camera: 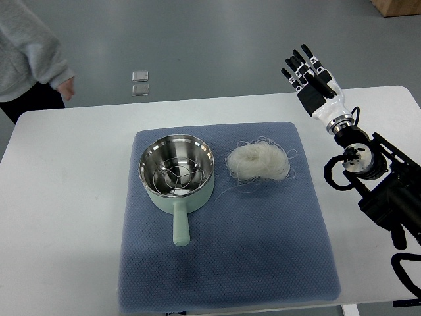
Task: Put vermicelli into pot with right hand
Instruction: 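Move the right hand over the white vermicelli bundle, fingers open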
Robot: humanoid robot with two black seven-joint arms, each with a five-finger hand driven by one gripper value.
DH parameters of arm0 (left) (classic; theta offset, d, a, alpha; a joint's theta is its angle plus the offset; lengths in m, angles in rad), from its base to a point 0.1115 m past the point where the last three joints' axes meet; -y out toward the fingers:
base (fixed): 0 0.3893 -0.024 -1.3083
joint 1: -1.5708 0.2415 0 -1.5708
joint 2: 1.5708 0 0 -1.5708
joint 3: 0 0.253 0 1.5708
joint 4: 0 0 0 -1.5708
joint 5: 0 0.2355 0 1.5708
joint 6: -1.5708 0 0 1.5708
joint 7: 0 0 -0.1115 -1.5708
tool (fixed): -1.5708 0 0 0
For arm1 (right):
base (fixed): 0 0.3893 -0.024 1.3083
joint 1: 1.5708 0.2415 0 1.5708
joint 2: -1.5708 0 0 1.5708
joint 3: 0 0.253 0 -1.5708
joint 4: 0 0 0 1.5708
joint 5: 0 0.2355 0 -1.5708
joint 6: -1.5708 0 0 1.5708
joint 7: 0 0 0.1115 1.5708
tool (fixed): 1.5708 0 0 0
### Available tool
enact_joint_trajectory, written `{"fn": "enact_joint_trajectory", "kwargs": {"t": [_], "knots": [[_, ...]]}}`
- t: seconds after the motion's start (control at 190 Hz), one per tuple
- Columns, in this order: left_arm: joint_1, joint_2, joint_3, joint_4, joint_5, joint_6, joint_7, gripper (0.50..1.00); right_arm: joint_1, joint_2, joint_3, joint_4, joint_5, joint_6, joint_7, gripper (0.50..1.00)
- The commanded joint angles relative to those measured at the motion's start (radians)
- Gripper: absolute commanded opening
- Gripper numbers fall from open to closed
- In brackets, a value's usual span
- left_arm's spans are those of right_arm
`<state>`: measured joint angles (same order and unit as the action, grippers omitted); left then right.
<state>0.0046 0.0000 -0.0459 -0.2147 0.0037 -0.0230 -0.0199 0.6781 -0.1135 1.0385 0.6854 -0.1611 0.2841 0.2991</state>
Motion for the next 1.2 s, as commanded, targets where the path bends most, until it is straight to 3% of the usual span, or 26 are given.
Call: {"fn": "enact_joint_trajectory", "kwargs": {"t": [0.0,0.505,0.647,0.816,0.968,1.195], "knots": [[0.000,0.000,0.000,0.000,-0.001,0.000,0.000,1.000,-0.002,0.002,0.000,0.000,0.000,0.000,-0.001,0.928],[0.000,0.000,0.000,0.002,-0.001,0.000,0.000,1.000,0.008,-0.009,-0.037,0.002,-0.014,0.000,0.000,0.928],[0.000,0.000,0.000,0.002,0.001,0.000,0.000,1.000,0.060,-0.040,-0.124,0.003,-0.104,0.036,-0.001,0.928],[-0.002,0.000,0.000,0.000,0.001,-0.002,0.000,1.000,0.193,-0.140,-0.282,0.003,-0.278,0.059,-0.029,0.928],[-0.005,0.000,0.000,0.000,-0.001,-0.002,0.000,1.000,0.373,-0.233,-0.532,0.005,-0.503,0.158,-0.103,0.928],[-0.005,0.000,0.000,0.000,0.001,-0.002,0.000,1.000,0.681,-0.261,-0.919,0.026,-0.871,0.285,-0.120,0.930]]}}
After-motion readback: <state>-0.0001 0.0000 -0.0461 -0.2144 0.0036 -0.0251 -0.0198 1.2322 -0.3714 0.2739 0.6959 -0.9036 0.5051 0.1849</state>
